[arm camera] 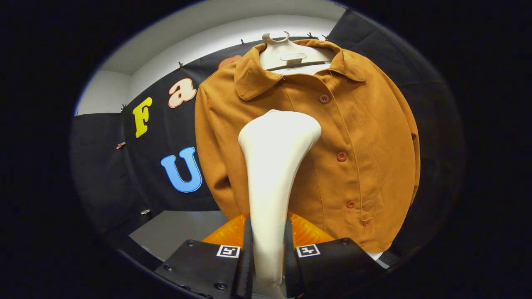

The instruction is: Iron the clothes twice with a garment steamer, once on the left side and once on the right side.

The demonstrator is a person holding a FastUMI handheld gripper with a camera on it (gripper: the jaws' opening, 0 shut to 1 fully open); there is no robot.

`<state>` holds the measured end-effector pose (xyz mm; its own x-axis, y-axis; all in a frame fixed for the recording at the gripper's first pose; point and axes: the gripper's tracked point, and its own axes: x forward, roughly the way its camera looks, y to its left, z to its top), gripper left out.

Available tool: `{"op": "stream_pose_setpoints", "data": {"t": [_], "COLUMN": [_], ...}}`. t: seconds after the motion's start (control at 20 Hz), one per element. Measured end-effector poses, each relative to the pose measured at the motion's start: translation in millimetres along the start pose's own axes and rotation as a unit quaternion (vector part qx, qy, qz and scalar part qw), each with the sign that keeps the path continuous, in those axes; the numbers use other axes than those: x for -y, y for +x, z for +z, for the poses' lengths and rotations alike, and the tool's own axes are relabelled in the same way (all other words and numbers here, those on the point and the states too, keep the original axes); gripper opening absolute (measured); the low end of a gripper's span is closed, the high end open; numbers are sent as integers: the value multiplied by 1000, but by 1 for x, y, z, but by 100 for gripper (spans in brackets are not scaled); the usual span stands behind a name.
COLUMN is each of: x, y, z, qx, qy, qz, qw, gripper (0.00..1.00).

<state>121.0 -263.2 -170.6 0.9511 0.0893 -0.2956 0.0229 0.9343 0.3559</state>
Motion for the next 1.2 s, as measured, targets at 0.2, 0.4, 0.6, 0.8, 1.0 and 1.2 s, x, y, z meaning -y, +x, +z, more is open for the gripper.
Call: {"op": "stream_pose_setpoints", "data": {"t": [0.2, 0.4, 0.6, 0.8, 1.0, 1.2], "x": [18, 29, 39, 46, 54, 58], "y": [12, 21, 21, 13, -1, -17], "z": [-36, -78, -111, -139, -159, -167], "qx": [-42, -82, -116, -145, -171, -182], "qy": [16, 25, 32, 32, 33, 23], "qz": [-7, -13, -24, -36, -51, -63], "qw": [999, 996, 992, 988, 984, 981], "gripper": [34, 34, 34, 34, 34, 34]}}
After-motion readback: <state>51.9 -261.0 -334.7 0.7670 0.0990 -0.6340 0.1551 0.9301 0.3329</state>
